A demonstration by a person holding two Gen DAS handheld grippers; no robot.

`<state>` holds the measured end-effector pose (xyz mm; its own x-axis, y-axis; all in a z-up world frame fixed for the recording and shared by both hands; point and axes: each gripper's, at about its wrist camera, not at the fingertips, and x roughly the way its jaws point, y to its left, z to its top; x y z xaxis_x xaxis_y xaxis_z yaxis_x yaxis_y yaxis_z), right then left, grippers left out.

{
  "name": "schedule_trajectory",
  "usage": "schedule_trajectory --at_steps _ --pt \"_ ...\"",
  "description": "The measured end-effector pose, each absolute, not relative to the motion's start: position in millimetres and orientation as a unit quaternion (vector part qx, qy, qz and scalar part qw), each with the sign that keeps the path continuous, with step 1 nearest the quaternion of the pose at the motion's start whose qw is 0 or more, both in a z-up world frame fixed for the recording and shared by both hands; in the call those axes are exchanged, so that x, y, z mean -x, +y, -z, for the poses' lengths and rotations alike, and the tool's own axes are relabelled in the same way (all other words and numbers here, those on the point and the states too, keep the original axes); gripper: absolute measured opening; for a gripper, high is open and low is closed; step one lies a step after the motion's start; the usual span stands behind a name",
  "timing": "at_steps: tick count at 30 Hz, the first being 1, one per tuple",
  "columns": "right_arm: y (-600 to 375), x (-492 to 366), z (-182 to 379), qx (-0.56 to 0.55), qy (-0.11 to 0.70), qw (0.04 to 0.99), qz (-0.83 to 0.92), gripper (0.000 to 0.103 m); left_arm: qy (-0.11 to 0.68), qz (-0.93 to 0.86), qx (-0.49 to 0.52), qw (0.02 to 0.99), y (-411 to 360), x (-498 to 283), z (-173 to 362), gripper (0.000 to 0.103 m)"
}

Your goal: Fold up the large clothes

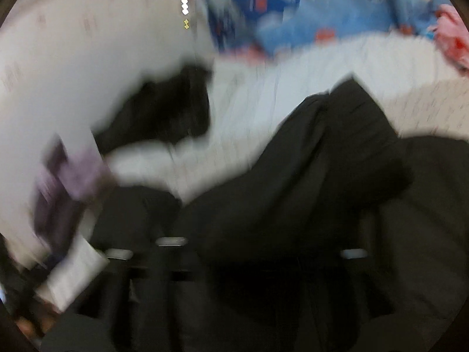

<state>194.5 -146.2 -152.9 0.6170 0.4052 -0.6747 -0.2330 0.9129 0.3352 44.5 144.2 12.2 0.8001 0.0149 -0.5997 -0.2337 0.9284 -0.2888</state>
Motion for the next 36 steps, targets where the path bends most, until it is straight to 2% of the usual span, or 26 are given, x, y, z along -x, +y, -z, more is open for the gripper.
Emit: schedule_trajectory --at_steps 1,4,13,18,21,24,27,29,32,34,36 --pt "-135 -198 164 -0.090 0.422 0.884 -0.181 0.072 0.310 -0.067 0.178 0.932 147 -44 -13 0.097" --pt "-108 -196 181 -0.034 0.456 0.869 -0.187 0.087 0.310 -0.069 0.182 0.931 152 -45 -14 0.097" --pt "-127 -172 144 -0.067 0.431 0.878 -0.197 0.096 0.315 -0.084 0.211 0.921 180 -42 -13 0.097" --pt "-74 -156 145 0.171 0.425 0.872 -0.171 0.096 0.309 -0.093 0.215 0.922 193 -39 -15 0.097" --pt "-41 -144 140 0.213 0.397 0.866 -0.216 0.096 0.310 -0.096 0.222 0.920 199 -39 -15 0.097" --pt "-41 -134 118 0.159 0.348 0.891 -0.246 0.096 0.309 -0.101 0.224 0.919 205 -38 -15 0.097" --pt "-97 -130 84 0.012 0.269 0.939 -0.213 0.096 0.306 -0.104 0.224 0.919 213 -35 -16 0.097" --pt "-145 -138 79 -0.085 0.253 0.953 -0.143 0.096 0.306 -0.107 0.225 0.919 217 -34 -16 0.097" --pt "-191 -164 96 -0.192 0.298 0.931 -0.086 0.096 0.303 -0.112 0.225 0.919 225 -33 -18 0.097" --pt "-184 -179 112 -0.170 0.335 0.924 -0.075 0.096 0.301 -0.117 0.223 0.920 229 -33 -18 0.097" --pt "-156 -205 155 -0.086 0.443 0.890 -0.070 0.096 0.304 -0.118 0.213 0.921 231 -35 -18 0.097"
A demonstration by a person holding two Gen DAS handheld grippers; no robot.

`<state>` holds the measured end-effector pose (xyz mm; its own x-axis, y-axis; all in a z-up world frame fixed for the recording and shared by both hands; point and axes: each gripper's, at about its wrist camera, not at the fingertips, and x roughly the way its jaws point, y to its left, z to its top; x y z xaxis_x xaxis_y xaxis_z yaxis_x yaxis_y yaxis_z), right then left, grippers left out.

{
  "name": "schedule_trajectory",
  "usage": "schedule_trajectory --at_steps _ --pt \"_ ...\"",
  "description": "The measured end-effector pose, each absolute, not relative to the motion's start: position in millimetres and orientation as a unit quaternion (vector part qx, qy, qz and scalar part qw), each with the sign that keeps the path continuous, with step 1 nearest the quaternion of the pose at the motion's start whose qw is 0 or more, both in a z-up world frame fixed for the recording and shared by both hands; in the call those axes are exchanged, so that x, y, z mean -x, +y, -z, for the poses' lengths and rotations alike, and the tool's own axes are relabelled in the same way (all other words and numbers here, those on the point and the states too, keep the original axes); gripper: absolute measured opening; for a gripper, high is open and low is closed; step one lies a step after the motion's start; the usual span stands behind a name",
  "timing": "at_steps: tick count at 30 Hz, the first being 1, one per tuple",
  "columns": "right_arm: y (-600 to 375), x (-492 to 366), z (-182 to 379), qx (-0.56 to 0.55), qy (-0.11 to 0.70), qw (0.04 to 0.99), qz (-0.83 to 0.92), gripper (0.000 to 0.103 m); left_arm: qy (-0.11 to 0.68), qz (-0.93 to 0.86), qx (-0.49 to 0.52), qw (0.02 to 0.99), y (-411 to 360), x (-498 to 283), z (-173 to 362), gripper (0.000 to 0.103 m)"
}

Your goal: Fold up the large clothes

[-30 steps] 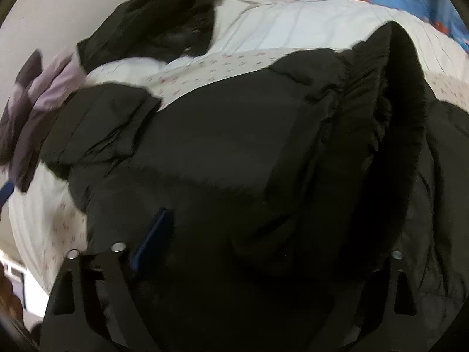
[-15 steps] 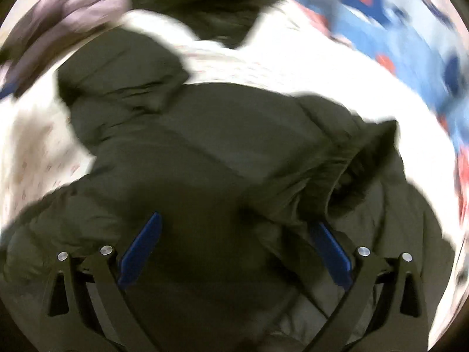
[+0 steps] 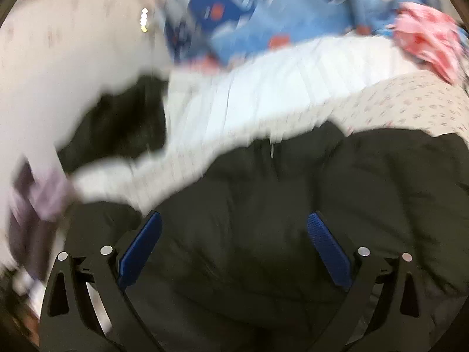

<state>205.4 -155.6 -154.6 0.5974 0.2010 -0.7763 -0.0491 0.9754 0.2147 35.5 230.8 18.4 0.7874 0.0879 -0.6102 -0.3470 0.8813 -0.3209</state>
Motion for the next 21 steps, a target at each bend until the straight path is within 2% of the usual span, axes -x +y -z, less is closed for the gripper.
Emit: schedule_trajectory --at_steps 2,6,11,13,14,17,18,21 --pt "-137 -215 190 -0.020 0.500 0.863 -0.066 0.096 0.308 -0.113 0.196 0.924 229 -39 -19 0.097" --pt "-162 -177 159 -0.132 0.433 0.886 -0.102 0.096 0.316 -0.106 0.099 0.938 211 -47 -21 0.097" --pt "-218 -114 109 -0.094 0.334 0.937 -0.039 0.096 0.316 -0.097 0.076 0.941 202 -46 -21 0.097" --pt "-263 -98 105 -0.117 0.317 0.941 0.010 0.096 0.317 -0.092 0.082 0.940 200 -46 -20 0.097" --pt "-291 -97 114 -0.145 0.330 0.932 0.037 0.096 0.318 -0.091 0.080 0.940 198 -47 -19 0.097" --pt "-344 -113 177 -0.209 0.460 0.862 0.047 0.096 0.319 -0.088 0.069 0.941 189 -49 -17 0.097" --pt "-350 -108 185 -0.219 0.459 0.860 0.041 0.096 0.318 -0.080 0.064 0.942 184 -50 -16 0.097" --pt "-356 -69 182 -0.236 0.379 0.894 0.024 0.096 0.306 -0.063 0.041 0.949 173 -50 -15 0.097"
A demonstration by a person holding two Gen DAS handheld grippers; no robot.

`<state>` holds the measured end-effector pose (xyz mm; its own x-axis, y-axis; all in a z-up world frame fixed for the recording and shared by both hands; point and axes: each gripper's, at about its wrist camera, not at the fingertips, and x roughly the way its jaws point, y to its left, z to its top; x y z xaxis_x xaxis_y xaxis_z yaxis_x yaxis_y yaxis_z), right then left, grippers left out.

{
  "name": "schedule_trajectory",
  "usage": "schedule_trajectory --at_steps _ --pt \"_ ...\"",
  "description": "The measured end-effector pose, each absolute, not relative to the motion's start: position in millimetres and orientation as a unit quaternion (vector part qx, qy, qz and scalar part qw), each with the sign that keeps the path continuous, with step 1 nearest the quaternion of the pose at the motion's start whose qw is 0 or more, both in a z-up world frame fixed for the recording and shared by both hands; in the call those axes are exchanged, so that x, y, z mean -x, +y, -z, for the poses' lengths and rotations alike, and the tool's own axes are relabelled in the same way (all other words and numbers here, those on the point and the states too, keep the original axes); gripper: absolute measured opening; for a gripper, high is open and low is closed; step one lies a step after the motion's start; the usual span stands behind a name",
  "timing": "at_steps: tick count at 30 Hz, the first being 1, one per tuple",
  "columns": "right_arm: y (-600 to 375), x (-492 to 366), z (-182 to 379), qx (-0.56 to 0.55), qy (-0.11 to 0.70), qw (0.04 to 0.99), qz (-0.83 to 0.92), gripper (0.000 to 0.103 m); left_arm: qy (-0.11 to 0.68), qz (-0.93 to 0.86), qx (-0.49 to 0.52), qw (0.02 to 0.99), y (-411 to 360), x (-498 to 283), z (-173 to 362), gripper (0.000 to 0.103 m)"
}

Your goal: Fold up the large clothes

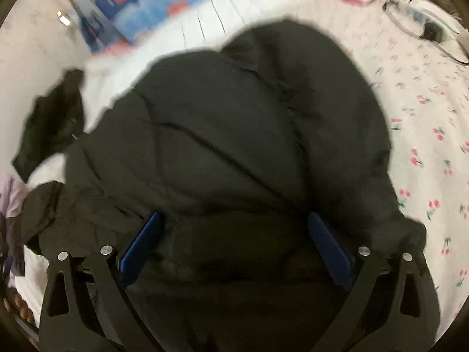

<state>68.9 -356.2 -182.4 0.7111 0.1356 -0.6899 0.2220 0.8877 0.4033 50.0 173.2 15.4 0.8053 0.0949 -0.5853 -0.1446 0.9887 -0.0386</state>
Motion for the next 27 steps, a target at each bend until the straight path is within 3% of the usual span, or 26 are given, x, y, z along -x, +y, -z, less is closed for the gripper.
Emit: schedule_trajectory --at_steps 3,6,12,16,23,25,27 --pt "-368 -59 169 -0.283 0.353 0.892 0.017 0.096 0.284 -0.036 0.009 0.958 158 -50 -12 0.097" --pt "-383 -28 144 -0.370 0.257 0.893 0.017 0.096 0.274 -0.015 -0.044 0.961 133 -59 -3 0.097" --pt "-380 -23 145 -0.343 0.264 0.901 0.027 0.096 0.270 -0.013 -0.200 0.942 90 -94 6 0.097" --pt "-383 -22 145 -0.380 0.243 0.892 0.022 0.096 0.333 0.016 -0.310 0.890 82 -136 33 0.097" --pt "-368 -35 142 -0.361 0.244 0.900 0.014 0.096 0.424 0.037 -0.316 0.848 109 -181 62 0.096" --pt "-361 -41 143 -0.354 0.251 0.901 0.012 0.096 0.428 0.033 -0.317 0.846 111 -182 66 0.092" --pt "-353 -46 144 -0.342 0.257 0.904 0.005 0.096 0.433 0.035 -0.307 0.847 114 -182 68 0.072"
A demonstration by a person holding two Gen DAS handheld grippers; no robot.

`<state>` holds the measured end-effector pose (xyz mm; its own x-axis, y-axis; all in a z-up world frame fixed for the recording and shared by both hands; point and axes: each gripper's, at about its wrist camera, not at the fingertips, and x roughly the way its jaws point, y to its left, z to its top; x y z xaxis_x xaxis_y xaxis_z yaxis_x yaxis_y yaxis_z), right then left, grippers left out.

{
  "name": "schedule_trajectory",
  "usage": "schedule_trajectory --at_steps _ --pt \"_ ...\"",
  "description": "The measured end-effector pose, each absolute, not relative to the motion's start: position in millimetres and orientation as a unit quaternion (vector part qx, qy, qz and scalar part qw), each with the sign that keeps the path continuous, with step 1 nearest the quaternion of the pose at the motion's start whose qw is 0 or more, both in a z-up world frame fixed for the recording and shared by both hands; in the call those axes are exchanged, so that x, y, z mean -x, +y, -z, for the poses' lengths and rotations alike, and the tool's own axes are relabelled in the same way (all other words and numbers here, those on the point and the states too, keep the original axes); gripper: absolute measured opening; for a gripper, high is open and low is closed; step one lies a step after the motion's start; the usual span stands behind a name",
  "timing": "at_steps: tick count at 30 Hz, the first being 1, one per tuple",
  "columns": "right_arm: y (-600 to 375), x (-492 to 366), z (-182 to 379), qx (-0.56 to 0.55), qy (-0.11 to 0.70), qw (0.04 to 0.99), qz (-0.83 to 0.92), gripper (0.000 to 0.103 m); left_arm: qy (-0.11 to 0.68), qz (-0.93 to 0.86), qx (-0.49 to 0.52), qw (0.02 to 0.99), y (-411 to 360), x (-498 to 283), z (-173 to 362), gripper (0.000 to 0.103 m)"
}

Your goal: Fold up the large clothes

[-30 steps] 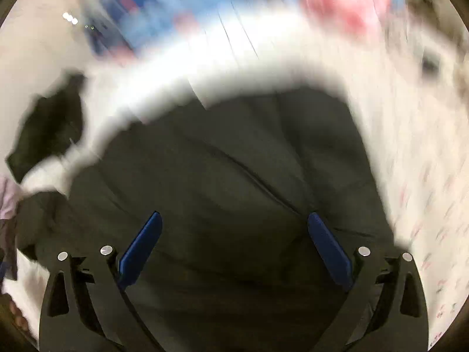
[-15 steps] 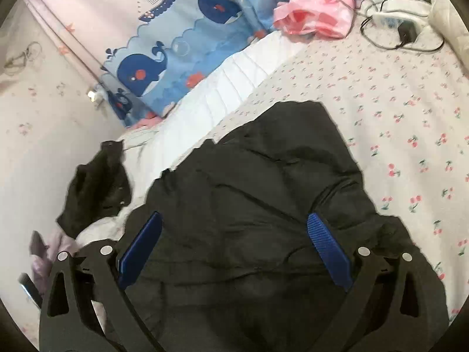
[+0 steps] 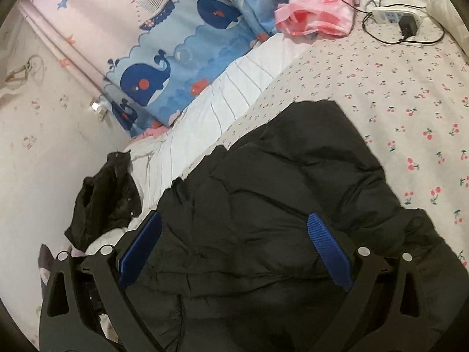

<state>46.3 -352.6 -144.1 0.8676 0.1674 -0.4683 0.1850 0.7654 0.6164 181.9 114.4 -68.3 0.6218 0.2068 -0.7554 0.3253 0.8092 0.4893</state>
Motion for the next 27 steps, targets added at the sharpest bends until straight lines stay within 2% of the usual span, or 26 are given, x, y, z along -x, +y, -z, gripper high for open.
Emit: schedule_trajectory --at_steps 1,3,6,9,15,20,27 --pt "-348 -48 144 -0.337 0.260 0.905 0.002 0.096 0.436 0.038 -0.294 0.850 118 -182 67 0.066" --pt "-338 -52 145 -0.325 0.265 0.908 -0.004 0.096 0.444 0.029 -0.255 0.859 126 -186 63 0.037" --pt "-323 -59 147 -0.312 0.274 0.910 -0.017 0.096 0.459 0.032 -0.193 0.866 138 -192 57 0.018" --pt "-310 -64 148 -0.302 0.280 0.911 -0.029 0.096 0.465 0.061 -0.101 0.877 154 -190 44 0.013" --pt "-284 -78 157 -0.314 0.305 0.894 -0.101 0.096 0.432 0.136 0.027 0.891 160 -171 13 0.012" --pt "-272 -93 177 -0.376 0.335 0.844 -0.186 0.096 0.410 0.202 0.066 0.887 127 -158 -4 0.012" --pt "-273 -104 194 -0.503 0.314 0.741 -0.315 0.096 0.388 0.316 0.053 0.864 41 -116 -11 0.012"
